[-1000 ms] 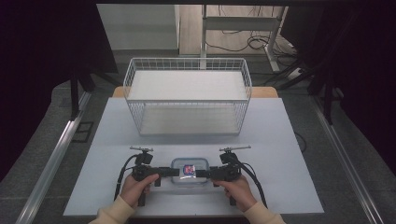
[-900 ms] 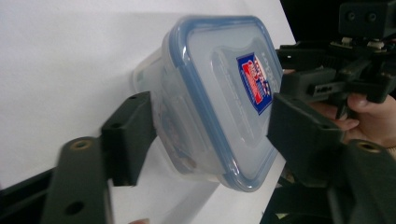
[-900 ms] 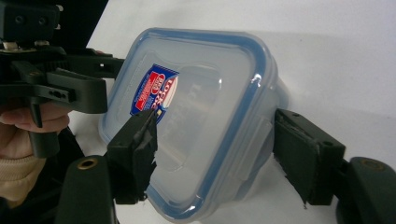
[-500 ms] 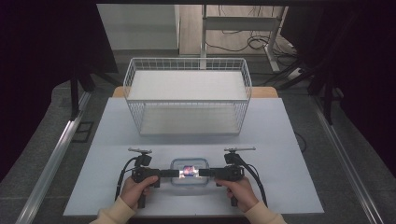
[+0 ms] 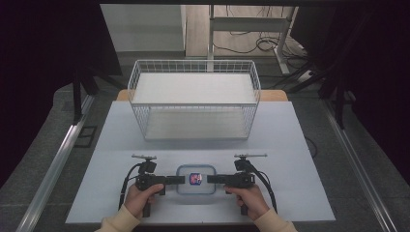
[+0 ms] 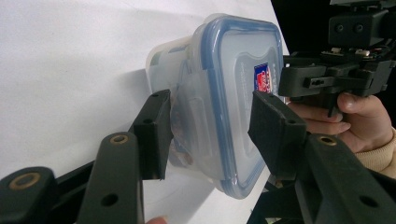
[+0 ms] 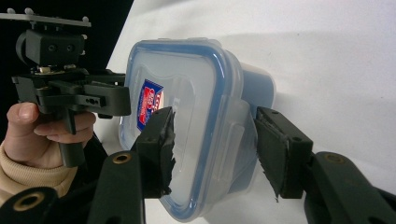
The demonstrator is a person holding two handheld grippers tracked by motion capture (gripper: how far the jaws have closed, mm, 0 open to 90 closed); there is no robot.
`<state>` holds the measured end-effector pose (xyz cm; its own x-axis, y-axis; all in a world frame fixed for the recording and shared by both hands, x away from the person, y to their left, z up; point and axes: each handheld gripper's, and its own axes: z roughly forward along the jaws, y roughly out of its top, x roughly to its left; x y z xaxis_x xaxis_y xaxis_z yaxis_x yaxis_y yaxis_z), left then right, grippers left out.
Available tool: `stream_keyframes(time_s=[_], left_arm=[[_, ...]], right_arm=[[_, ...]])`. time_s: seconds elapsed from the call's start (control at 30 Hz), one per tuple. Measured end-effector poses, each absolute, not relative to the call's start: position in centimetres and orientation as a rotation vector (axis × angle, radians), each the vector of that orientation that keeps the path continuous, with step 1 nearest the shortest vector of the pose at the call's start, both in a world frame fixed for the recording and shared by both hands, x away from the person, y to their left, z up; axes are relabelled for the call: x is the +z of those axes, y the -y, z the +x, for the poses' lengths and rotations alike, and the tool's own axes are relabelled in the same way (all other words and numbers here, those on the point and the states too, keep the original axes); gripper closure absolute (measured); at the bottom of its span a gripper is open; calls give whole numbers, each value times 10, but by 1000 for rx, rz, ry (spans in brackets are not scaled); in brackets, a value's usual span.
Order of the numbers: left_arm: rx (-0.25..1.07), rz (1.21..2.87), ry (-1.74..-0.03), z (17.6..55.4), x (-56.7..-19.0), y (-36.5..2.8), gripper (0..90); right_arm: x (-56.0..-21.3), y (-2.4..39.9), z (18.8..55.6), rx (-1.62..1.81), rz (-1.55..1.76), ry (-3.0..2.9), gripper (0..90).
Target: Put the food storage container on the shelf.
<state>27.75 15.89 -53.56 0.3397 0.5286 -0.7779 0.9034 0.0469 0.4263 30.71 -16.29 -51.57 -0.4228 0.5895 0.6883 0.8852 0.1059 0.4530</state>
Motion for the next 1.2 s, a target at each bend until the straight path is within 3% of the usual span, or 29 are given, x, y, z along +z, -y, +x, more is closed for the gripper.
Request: stream_keyframes(time_s=[1.2], left_arm=[[-414,1611,-1280,279,-519,-161,527]], right_arm=[[-499,163,312,-1304,-1394,2103,509]])
